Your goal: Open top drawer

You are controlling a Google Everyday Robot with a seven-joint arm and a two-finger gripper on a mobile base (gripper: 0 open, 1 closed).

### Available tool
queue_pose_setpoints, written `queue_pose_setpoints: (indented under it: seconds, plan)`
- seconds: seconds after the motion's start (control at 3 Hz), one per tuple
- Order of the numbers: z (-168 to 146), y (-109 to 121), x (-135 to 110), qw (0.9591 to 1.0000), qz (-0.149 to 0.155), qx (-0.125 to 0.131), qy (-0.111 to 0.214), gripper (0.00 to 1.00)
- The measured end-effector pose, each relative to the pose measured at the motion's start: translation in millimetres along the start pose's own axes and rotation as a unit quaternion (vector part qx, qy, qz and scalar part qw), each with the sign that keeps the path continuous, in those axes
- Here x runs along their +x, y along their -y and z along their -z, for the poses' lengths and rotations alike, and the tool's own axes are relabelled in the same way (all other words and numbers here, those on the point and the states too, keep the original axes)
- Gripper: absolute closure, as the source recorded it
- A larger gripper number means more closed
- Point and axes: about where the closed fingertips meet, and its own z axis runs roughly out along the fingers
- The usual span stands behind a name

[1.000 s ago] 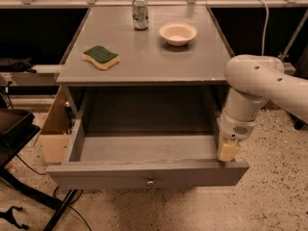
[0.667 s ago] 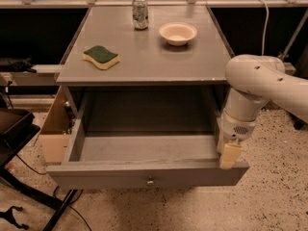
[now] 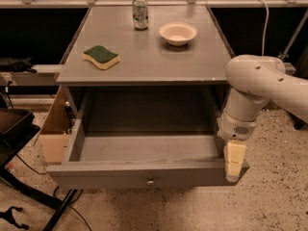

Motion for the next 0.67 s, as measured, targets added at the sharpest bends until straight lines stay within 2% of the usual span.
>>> queue_pose_setpoints:
  seconds: [0.33, 0.67]
  plan:
    - [-1, -7, 9, 0.9999, 0.007, -0.005, 0.009, 0.00]
    - [2, -38, 17, 0.9992, 0.036, -0.018, -0.004, 0.17]
